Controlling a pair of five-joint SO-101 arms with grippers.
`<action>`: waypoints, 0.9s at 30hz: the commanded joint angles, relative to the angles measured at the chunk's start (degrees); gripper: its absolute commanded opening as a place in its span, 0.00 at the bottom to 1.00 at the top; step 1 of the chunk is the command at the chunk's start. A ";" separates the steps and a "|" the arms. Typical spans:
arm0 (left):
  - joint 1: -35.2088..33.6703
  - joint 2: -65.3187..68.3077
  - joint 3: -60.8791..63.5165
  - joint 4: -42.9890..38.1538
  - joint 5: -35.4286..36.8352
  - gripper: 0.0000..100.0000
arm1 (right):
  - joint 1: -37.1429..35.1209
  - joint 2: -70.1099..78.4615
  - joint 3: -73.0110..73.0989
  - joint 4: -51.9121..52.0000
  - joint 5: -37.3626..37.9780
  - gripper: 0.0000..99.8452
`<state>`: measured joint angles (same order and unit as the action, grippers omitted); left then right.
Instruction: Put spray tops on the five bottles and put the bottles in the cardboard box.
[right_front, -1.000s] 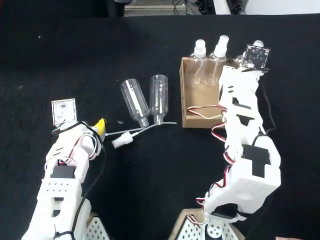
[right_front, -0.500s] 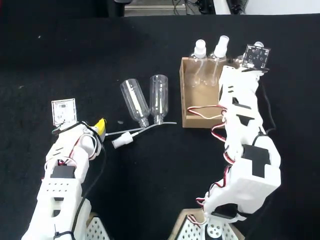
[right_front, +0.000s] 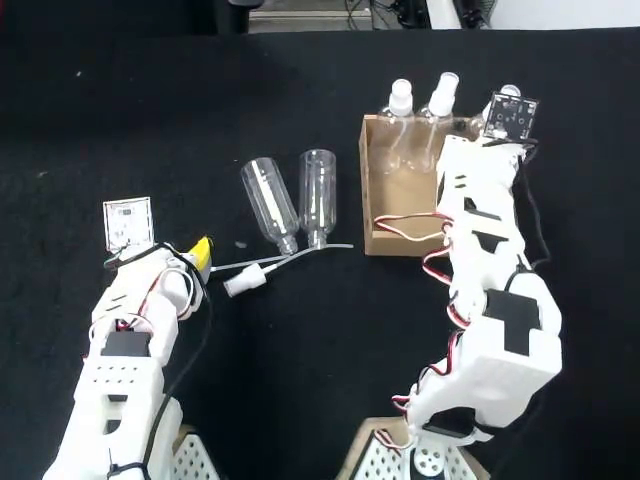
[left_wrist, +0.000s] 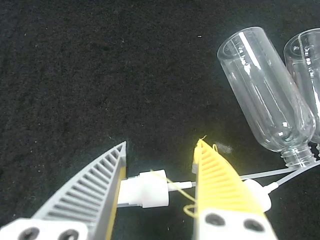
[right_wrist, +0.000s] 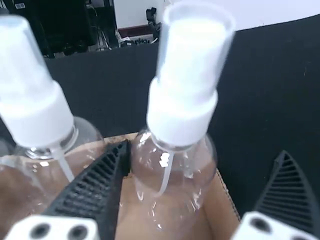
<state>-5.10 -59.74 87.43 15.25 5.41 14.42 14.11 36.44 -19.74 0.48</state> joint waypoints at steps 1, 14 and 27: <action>0.84 -0.88 -0.48 -1.23 -0.97 0.21 | -0.62 -0.75 -0.31 -1.67 -0.26 0.38; 0.84 -0.88 -0.48 -1.23 -0.97 0.21 | -0.88 -5.41 3.91 -1.67 -0.26 0.38; 0.92 -0.88 -0.48 -1.23 -0.97 0.21 | -1.67 -16.40 14.11 -1.67 0.09 0.38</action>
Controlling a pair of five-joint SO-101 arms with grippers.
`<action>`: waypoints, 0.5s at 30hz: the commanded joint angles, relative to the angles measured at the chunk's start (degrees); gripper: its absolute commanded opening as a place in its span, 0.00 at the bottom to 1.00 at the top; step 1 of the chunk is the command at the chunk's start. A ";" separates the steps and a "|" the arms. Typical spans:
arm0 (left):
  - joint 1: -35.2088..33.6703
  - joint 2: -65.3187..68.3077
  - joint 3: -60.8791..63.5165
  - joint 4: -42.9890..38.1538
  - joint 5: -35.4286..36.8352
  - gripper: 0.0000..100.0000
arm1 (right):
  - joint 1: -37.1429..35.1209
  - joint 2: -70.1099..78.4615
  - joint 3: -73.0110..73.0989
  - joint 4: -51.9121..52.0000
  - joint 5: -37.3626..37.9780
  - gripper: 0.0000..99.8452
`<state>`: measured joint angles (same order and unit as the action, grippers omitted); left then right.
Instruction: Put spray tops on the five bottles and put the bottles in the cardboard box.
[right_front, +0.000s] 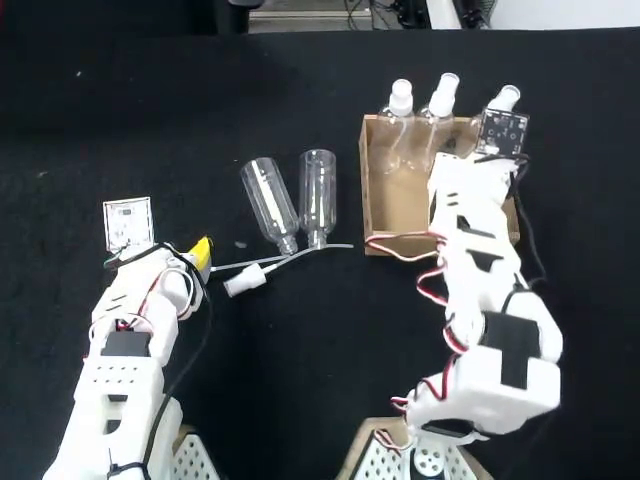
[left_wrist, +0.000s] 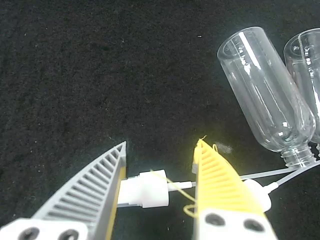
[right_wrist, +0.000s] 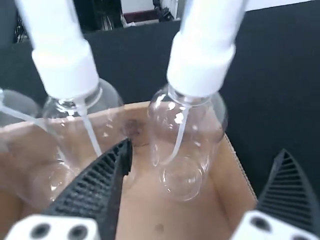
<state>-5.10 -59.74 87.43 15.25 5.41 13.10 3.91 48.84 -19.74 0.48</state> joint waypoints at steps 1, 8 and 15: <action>0.92 -0.88 -0.48 -1.23 -0.97 0.21 | -0.35 -7.87 3.47 -1.67 0.09 0.38; 0.92 -0.88 -0.48 -1.23 -0.97 0.21 | 0.88 -24.04 16.13 -1.58 0.09 0.27; 0.92 -0.88 -0.48 -1.23 -0.97 0.21 | 0.88 -35.91 22.37 3.16 0.09 0.09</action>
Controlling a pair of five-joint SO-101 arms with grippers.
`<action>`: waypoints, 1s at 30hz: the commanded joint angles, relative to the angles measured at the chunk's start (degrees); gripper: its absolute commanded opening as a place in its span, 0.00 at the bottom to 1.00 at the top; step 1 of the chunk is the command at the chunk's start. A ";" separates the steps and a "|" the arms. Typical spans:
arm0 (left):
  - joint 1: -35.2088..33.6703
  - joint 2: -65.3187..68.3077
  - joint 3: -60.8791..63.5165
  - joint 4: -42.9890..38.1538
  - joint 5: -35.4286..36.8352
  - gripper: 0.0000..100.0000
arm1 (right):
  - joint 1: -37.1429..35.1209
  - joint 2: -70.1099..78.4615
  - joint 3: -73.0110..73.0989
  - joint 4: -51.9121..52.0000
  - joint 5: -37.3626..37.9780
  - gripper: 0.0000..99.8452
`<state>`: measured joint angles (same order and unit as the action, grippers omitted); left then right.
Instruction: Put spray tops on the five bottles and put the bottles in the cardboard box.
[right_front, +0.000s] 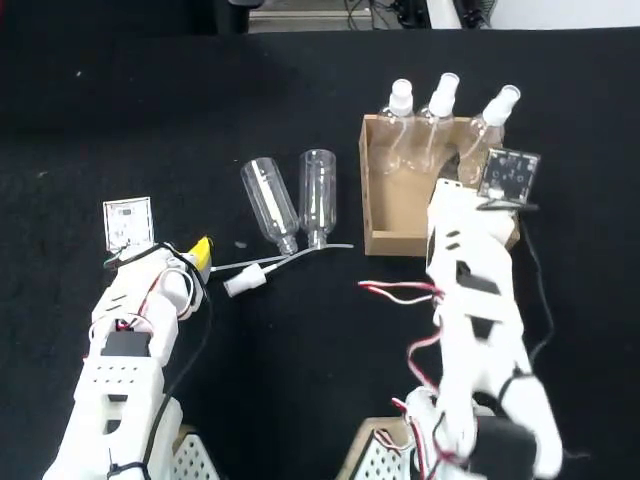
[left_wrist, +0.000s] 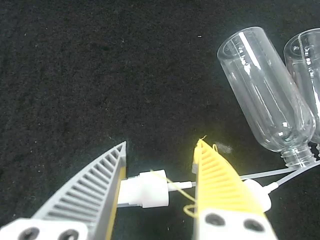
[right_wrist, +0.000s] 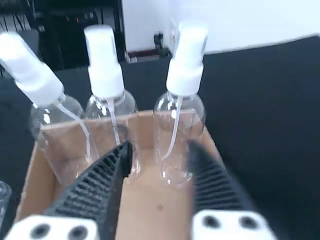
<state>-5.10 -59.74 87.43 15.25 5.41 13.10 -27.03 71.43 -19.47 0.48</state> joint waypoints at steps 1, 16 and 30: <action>0.92 -0.88 -0.48 -1.23 -0.97 0.21 | 0.88 -5.05 -0.84 5.36 0.18 0.09; 0.92 -0.88 -0.48 -1.32 -0.97 0.21 | 6.33 23.43 -27.12 22.42 -0.26 0.02; 0.92 -0.88 -0.48 -1.32 -0.97 0.21 | 4.57 34.95 -36.53 22.42 0.09 0.02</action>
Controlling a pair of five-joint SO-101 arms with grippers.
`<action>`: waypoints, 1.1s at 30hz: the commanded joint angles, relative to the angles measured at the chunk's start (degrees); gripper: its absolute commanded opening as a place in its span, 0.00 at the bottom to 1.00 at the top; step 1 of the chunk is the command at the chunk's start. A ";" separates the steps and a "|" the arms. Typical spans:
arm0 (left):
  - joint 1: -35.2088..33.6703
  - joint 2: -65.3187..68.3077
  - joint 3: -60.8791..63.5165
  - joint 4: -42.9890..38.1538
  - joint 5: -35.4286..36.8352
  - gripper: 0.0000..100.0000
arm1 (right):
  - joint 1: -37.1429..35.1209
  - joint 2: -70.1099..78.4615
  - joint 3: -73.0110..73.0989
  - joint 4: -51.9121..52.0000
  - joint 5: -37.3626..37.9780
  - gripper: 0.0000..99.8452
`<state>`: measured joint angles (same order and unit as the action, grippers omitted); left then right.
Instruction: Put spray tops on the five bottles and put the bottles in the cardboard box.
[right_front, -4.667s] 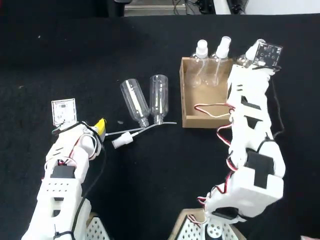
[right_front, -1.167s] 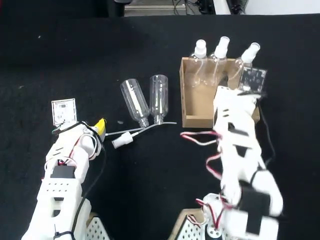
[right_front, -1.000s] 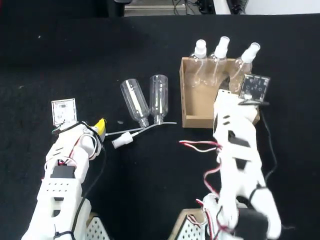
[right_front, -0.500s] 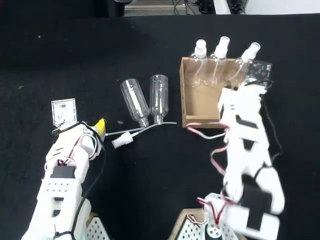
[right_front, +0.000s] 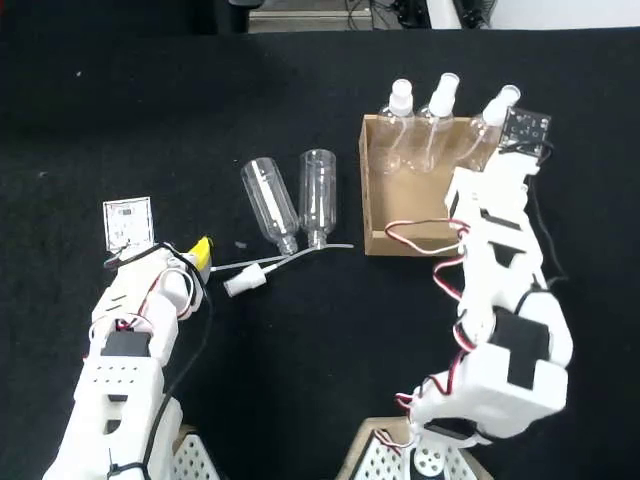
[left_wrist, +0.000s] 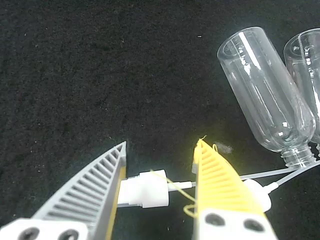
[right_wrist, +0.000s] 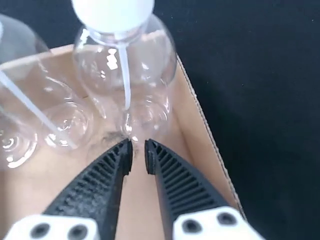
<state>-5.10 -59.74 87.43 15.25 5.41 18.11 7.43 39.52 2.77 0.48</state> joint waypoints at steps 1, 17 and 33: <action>0.92 -0.88 -0.48 -1.32 -0.97 0.21 | -0.44 1.19 -5.14 0.18 0.09 0.02; 0.92 -0.79 -0.48 -1.32 -0.88 0.21 | -0.62 7.16 -9.80 -0.18 0.18 0.02; 0.92 -0.70 -0.48 -1.32 -0.97 0.21 | -2.02 6.73 -9.54 -0.18 -0.18 0.02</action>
<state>-5.10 -59.74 87.43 15.25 5.41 16.97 15.16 33.01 2.77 0.48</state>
